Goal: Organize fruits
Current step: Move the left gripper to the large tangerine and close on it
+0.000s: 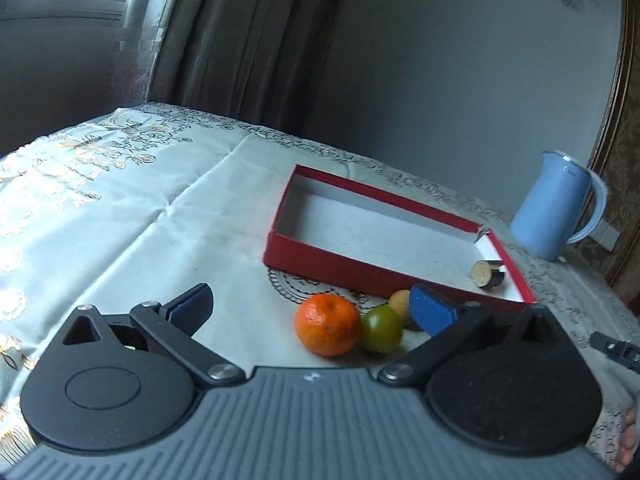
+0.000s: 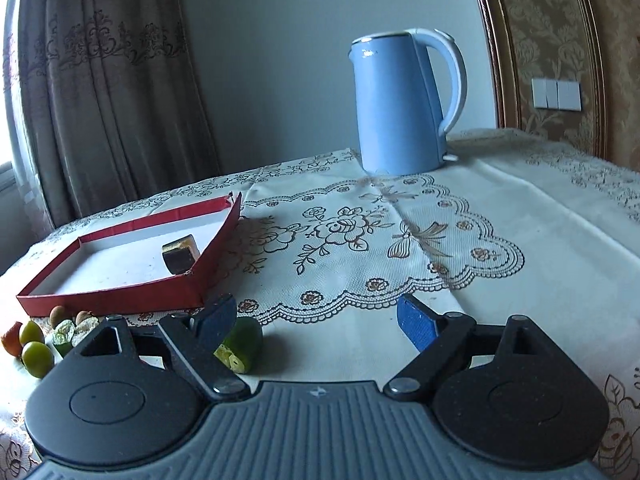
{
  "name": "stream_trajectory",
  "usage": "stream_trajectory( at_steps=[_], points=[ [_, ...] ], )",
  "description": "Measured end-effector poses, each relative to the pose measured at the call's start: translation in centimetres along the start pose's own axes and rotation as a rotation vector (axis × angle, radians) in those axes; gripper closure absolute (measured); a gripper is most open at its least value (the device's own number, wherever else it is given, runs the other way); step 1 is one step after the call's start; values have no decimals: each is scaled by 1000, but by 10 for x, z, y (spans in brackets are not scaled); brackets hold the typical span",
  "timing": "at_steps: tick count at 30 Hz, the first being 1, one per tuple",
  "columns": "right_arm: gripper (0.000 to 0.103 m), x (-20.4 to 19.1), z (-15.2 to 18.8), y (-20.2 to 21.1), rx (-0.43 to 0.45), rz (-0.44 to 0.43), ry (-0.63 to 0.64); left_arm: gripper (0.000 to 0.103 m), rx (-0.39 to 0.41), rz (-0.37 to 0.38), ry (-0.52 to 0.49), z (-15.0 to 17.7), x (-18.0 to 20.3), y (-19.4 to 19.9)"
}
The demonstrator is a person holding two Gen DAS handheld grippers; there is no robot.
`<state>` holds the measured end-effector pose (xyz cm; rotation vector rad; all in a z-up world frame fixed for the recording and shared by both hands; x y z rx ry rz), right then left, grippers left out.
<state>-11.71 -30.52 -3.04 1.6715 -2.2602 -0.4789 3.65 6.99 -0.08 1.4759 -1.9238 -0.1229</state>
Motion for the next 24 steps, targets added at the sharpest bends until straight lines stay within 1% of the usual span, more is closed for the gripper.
stream_trajectory(
  at_steps=[3, 5, 6, 7, 9, 15, 19, 24],
  points=[
    [15, 2, 1, -2, -7, -5, -12, 0, -24, -78, -119, 0, 7, -14],
    [15, 2, 1, -2, -8, -6, -13, 4, -42, -103, -181, 4, 12, -23],
    [15, 2, 1, -2, -10, -7, -13, 14, -57, -108, -207, 8, 14, -27],
    [15, 2, 1, -2, -12, -7, -13, 19, -71, -102, -218, 10, 16, -29],
    [15, 2, 1, -3, -14, -8, -16, 20, -93, -99, -228, 15, 18, -33],
    [15, 2, 1, -4, -19, -9, -19, 21, -95, -70, -254, 16, 24, -36],
    [15, 3, 1, -4, -21, -9, -20, 31, -98, -31, -250, 15, 30, -37],
    [15, 4, 2, -5, -23, -13, -35, 38, -111, 27, -212, 14, 30, -40]
  ],
)
Point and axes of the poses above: each gripper's, at about its wrist camera, not at the fingertips, and y roughly against the way its jaws point, x to its right, z to its underside, the point moved 1 cm from there along -y, roughly the way its jaws point, and after that the axes turned 15 degrees about y, right-handed, at the moved point
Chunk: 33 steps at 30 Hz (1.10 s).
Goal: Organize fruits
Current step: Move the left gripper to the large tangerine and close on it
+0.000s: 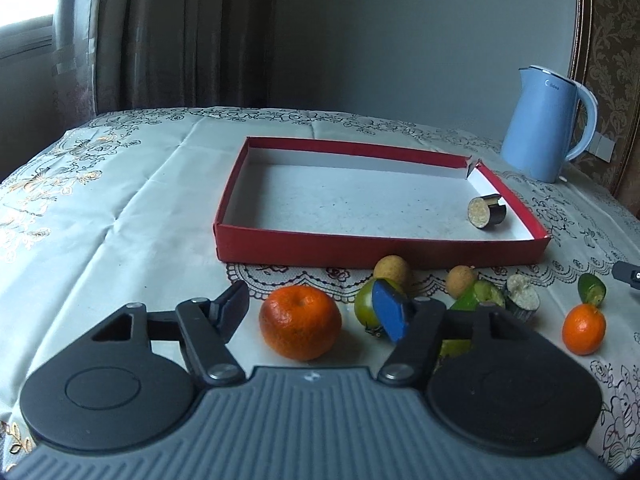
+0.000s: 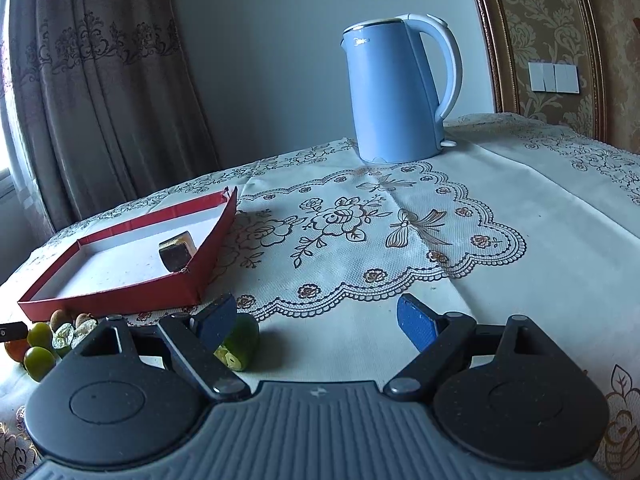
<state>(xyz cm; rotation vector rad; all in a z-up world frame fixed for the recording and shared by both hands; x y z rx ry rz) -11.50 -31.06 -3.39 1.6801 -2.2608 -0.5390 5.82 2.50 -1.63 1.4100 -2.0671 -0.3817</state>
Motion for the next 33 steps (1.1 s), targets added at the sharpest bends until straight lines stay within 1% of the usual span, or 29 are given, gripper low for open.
stream_trajectory(
  at_steps=[2, 5, 6, 7, 9, 13, 14, 15, 16, 17, 18, 20, 21, 23, 25, 27, 28, 29, 30, 33],
  points=[
    [15, 1, 0, 0, -2, -3, -6, 39, 4, 22, 11, 3, 0, 0],
    [15, 1, 0, -1, -4, -5, -9, 41, 10, 23, 29, 4, -2, 1],
    [15, 1, 0, -1, -5, -6, -10, 46, 14, 19, 35, 4, -4, 2],
    [15, 1, 0, -1, -6, -6, -10, 55, 18, 11, 37, 4, -5, 3],
    [15, 2, 0, -1, -7, -7, -12, 64, 22, -12, 34, 4, -7, 4],
    [15, 2, 1, -1, -8, -7, -18, 64, 11, 17, 33, 3, -13, 12],
    [15, 2, 1, -1, -8, -7, -20, 62, 15, 23, 24, 4, -14, 15],
    [15, 2, 1, -2, -9, -7, -21, 47, 17, 32, 8, 5, -13, 19],
    [15, 2, 1, -2, -10, -7, -21, 21, 26, 34, -8, 6, -12, 22],
    [15, 2, 1, -2, -10, -6, -20, 11, 45, 29, -24, 8, -12, 26],
    [15, 2, 1, -2, -10, -6, -22, 7, 59, 24, -39, 9, -11, 29],
    [15, 2, 1, -2, -11, -5, -26, 7, 53, 24, -55, 9, -10, 29],
    [15, 3, 1, -2, -11, -4, -28, 8, 51, 20, -56, 9, -10, 28],
    [15, 3, 1, -2, -11, -2, -30, 12, 29, 22, -63, 9, -10, 24],
    [15, 3, 1, -2, -12, 0, -30, 21, -11, 24, -87, 11, -8, 17],
    [15, 3, 1, -2, -13, 0, -30, 27, -43, 19, -116, 14, -5, 9],
    [15, 3, 1, -2, -12, 0, -30, 28, -55, 23, -128, 15, -4, 6],
    [15, 3, 1, -2, -12, 1, -30, 31, -65, 27, -136, 15, -3, 3],
    [15, 3, 1, -2, -12, 0, -30, 38, -73, 28, -140, 16, -2, 1],
    [15, 3, 1, -2, -12, 0, -30, 46, -74, 12, -139, 15, -4, -4]
  ],
)
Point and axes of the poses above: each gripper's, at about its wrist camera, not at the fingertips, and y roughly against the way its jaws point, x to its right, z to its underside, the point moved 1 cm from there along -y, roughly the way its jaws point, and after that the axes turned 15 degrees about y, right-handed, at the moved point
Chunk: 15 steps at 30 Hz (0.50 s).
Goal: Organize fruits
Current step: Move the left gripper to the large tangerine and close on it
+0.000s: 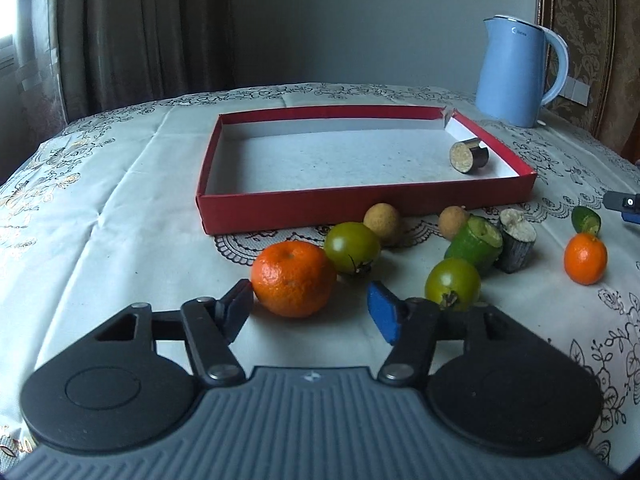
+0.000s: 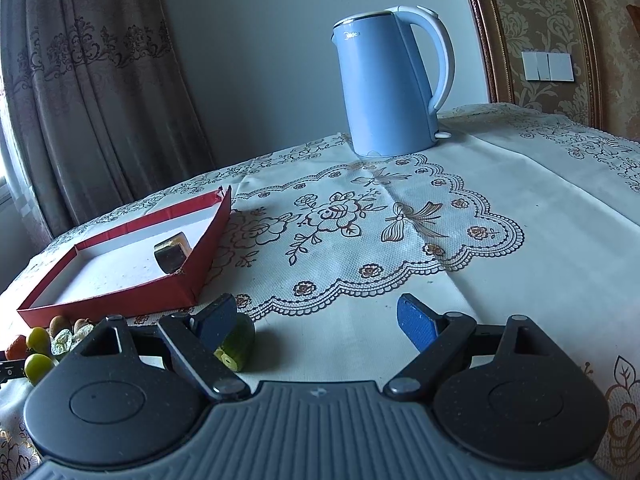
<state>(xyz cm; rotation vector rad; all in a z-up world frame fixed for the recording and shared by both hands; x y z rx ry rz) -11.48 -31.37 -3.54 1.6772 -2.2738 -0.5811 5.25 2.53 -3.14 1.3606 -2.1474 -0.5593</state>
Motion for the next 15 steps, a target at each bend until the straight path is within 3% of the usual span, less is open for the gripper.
stream_trajectory(
  at_steps=[3, 10, 15],
  points=[
    [15, 0, 0, -1, -2, -3, 1, 61, 6, -10, 23, -2, -5, 0],
    [15, -1, 0, -1, -3, -4, 1, 63, 25, -28, 44, 0, -3, 8],
    [15, -1, 0, -1, -2, -4, 1, 63, 90, -38, 49, -4, 8, 30]
  ],
)
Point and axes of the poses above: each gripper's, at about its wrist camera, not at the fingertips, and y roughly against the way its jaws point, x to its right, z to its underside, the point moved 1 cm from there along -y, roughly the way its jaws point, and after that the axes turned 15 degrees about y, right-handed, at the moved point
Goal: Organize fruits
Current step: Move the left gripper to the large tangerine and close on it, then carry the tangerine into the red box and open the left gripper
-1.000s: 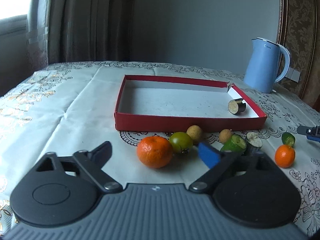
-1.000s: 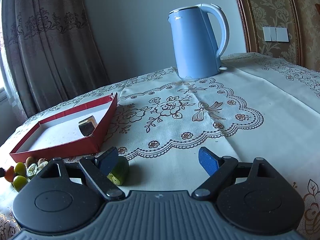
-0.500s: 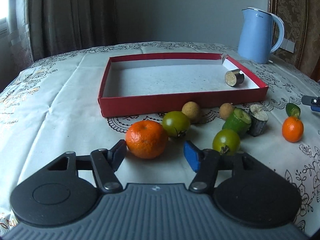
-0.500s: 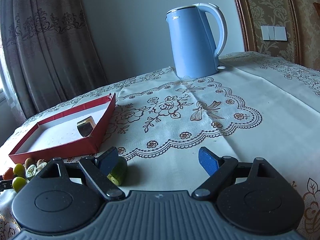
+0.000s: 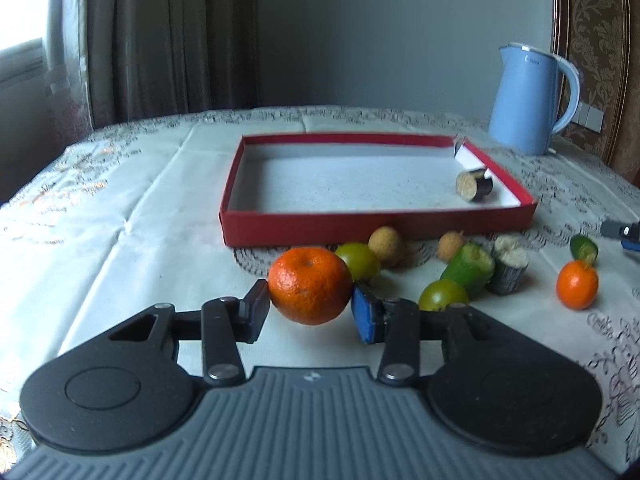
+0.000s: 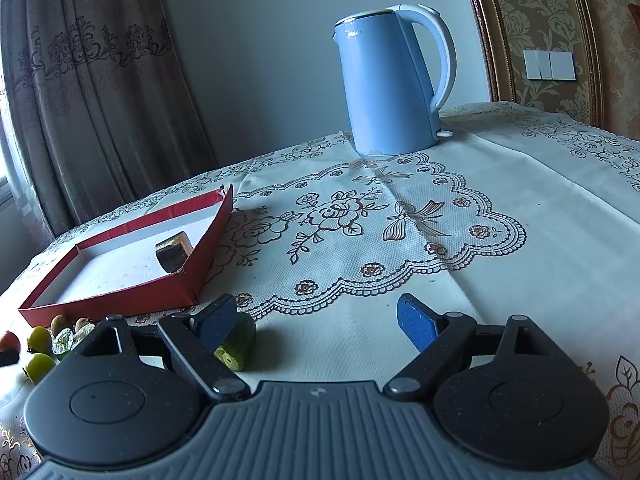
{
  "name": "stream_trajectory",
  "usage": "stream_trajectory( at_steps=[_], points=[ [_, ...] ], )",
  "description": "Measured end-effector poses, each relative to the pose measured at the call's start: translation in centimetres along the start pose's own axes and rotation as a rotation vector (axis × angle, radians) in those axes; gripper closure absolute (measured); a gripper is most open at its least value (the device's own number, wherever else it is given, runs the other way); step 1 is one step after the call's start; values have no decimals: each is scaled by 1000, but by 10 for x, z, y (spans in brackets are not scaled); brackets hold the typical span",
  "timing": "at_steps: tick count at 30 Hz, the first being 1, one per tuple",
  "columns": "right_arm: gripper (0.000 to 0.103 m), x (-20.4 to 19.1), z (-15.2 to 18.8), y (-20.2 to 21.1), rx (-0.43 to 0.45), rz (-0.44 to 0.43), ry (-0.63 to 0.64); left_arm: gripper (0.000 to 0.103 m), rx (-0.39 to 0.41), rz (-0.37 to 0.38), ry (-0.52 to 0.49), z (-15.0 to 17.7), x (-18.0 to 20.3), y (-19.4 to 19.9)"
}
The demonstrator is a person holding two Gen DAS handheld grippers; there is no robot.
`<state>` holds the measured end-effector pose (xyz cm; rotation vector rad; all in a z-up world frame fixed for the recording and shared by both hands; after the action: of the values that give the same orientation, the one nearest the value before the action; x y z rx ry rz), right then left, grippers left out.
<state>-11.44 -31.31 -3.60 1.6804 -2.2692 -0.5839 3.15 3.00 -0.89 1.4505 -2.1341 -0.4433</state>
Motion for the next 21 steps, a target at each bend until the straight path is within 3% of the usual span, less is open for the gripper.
stream_trajectory(
  at_steps=[7, 13, 18, 20, 21],
  points=[
    [15, 0, 0, 0, 0, 0, -2, 63, 85, -72, 17, -38, 25, -22],
    [15, 3, 1, 0, 1, -4, -25, 63, 53, -168, 45, -54, 34, -81],
    [15, 4, 1, -1, 1, -17, -35, 59, 23, -219, 89, -52, 24, -103],
    [15, 4, 1, -1, 2, -20, -38, 29, 52, -224, 87, -50, 21, -94],
    [15, 4, 1, -1, 3, -21, -40, 7, 94, -240, 82, -49, 21, -84]
  ],
)
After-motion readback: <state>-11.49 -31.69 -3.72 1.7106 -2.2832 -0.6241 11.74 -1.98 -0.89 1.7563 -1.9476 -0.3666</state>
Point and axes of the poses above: each gripper's, at about its wrist camera, not at the fingertips, and y roughly against the way its jaws point, x to its right, z to its underside, the point moved 1 cm from there along -y, roughly the way its jaws point, and after that the axes turned 15 degrees about y, right-handed, at the moved point
